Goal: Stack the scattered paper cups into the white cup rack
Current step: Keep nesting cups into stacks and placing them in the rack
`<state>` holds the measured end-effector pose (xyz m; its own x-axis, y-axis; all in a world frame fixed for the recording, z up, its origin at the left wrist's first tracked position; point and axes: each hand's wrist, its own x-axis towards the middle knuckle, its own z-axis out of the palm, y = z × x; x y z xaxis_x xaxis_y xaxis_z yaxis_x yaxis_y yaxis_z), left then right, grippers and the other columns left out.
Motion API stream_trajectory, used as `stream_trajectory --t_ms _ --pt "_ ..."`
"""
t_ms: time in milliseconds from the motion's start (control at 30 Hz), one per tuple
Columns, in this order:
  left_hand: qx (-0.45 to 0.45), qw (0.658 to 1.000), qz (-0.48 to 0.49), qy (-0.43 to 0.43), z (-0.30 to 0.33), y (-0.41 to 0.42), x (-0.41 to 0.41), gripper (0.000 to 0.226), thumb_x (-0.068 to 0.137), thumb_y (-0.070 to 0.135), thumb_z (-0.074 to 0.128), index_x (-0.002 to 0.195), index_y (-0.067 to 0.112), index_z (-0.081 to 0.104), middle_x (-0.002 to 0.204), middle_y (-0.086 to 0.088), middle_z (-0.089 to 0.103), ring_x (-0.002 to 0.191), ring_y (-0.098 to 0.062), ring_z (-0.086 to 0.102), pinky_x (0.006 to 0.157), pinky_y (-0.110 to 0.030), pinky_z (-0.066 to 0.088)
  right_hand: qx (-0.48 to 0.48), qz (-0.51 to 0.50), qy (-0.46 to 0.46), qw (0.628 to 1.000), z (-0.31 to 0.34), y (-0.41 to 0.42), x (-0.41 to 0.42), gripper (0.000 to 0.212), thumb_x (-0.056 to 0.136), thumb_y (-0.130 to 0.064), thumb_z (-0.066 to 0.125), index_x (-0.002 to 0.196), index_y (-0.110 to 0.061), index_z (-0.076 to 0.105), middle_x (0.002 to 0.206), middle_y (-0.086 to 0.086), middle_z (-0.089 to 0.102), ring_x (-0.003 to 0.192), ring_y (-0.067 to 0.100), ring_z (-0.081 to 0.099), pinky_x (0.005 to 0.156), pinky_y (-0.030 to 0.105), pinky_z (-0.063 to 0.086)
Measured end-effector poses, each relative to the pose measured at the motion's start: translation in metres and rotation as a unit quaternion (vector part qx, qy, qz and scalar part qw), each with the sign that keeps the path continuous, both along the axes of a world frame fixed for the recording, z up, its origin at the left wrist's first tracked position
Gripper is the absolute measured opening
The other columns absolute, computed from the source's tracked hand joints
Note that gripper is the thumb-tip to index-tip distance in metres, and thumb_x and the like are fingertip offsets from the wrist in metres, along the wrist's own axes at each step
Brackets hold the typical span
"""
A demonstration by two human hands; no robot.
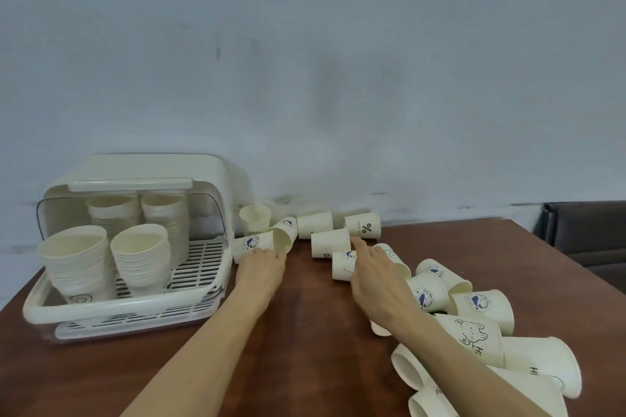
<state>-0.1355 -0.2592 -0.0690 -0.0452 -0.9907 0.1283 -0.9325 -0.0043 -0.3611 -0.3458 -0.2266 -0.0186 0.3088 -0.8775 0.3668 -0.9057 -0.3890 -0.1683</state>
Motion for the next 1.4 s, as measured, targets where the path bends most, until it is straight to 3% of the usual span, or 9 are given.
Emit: stream_trajectory --t_ms 367,433,500,600,667,767,1033,1200,1400 --pt "-0.004 1.000 0.022 0.023 0.013 0.013 -0.006 0.041 0.079 -0.006 0.056 0.117 0.008 0.052 0.104 -0.009 0.061 0.093 -0.028 0.062 0.076 -0.034 0.054 0.014 -0.012 -0.019 1.000 0.001 0.003 -0.012 0.056 0.090 -0.013 0.044 0.144 -0.016 0.029 0.118 0.000 0.055 0.112 0.019 0.045 0.079 0.029 0.039" --pt "0.004 0.999 0.025 0.035 0.021 0.017 -0.002 0.040 0.055 -0.001 0.081 0.090 0.007 0.063 0.075 -0.011 0.064 0.066 -0.025 0.065 0.051 -0.025 0.052 0.019 -0.010 -0.015 1.000 0.003 0.008 -0.015 0.056 0.090 -0.013 0.043 0.144 -0.015 0.029 0.123 0.001 0.054 0.116 0.020 0.044 0.088 0.031 0.043" --pt "-0.066 0.996 -0.017 0.052 0.027 0.020 0.003 0.043 0.021 -0.008 0.086 0.053 0.006 0.062 0.047 -0.010 0.054 0.039 -0.020 0.056 0.035 -0.019 0.044 0.017 -0.011 -0.009 1.000 0.007 0.012 -0.019 0.056 0.090 -0.012 0.042 0.144 -0.014 0.029 0.126 0.001 0.053 0.117 0.021 0.044 0.091 0.034 0.044" --pt "-0.019 0.996 0.004 0.087 0.033 0.028 0.004 0.033 0.061 -0.012 0.071 0.090 0.004 0.067 0.085 -0.013 0.067 0.081 -0.025 0.068 0.061 -0.027 0.053 0.009 -0.013 -0.011 1.000 0.012 0.018 -0.025 0.054 0.089 -0.011 0.042 0.142 -0.014 0.032 0.121 -0.001 0.054 0.112 0.019 0.045 0.088 0.032 0.043" --pt "-0.071 0.993 -0.019 0.091 0.047 0.042 0.000 0.039 0.062 -0.008 0.074 0.098 0.005 0.067 0.092 -0.011 0.068 0.088 -0.022 0.068 0.062 -0.026 0.045 0.009 -0.016 -0.020 1.000 0.016 0.023 -0.029 0.052 0.088 -0.010 0.042 0.140 -0.014 0.034 0.118 -0.001 0.055 0.111 0.018 0.044 0.087 0.029 0.042" --pt "-0.040 0.997 -0.011 0.065 0.048 0.051 -0.001 0.045 0.084 -0.010 0.052 0.126 0.004 0.052 0.121 -0.011 0.059 0.112 -0.027 0.059 0.080 -0.032 0.048 0.007 -0.025 -0.016 1.000 0.020 0.029 -0.034 0.049 0.089 -0.007 0.040 0.137 -0.014 0.037 0.119 0.000 0.055 0.111 0.018 0.044 0.084 0.029 0.042" --pt "-0.063 0.991 -0.052 0.105 0.062 0.089 -0.020 0.024 0.094 0.011 0.049 0.117 0.017 0.045 0.109 -0.001 0.060 0.101 -0.024 0.058 0.063 -0.034 0.036 0.019 -0.058 -0.016 0.998 0.022 0.031 -0.052 0.034 0.091 -0.008 0.039 0.124 -0.013 0.048 0.112 0.002 0.057 0.104 0.022 0.047 0.084 0.033 0.043" --pt "-0.073 0.976 -0.071 0.192 0.058 0.097 -0.033 0.016 0.101 0.032 0.036 0.108 0.020 0.045 0.104 0.002 0.060 0.100 -0.025 0.058 0.064 -0.034 0.034 0.045 -0.097 -0.012 0.994 0.020 0.007 -0.060 0.031 0.090 -0.009 0.041 0.119 -0.010 0.051 0.110 0.007 0.059 0.102 0.026 0.051 0.087 0.037 0.043" --pt "-0.033 0.983 -0.058 0.173 0.045 0.105 -0.049 0.017 0.099 0.022 0.044 0.116 0.023 0.043 0.109 0.001 0.056 0.102 -0.023 0.055 0.065 -0.034 0.031 0.070 -0.125 -0.016 0.990 0.016 -0.038 -0.063 0.032 0.089 -0.010 0.042 0.118 -0.007 0.055 0.112 0.011 0.062 0.105 0.030 0.055 0.089 0.040 0.045"
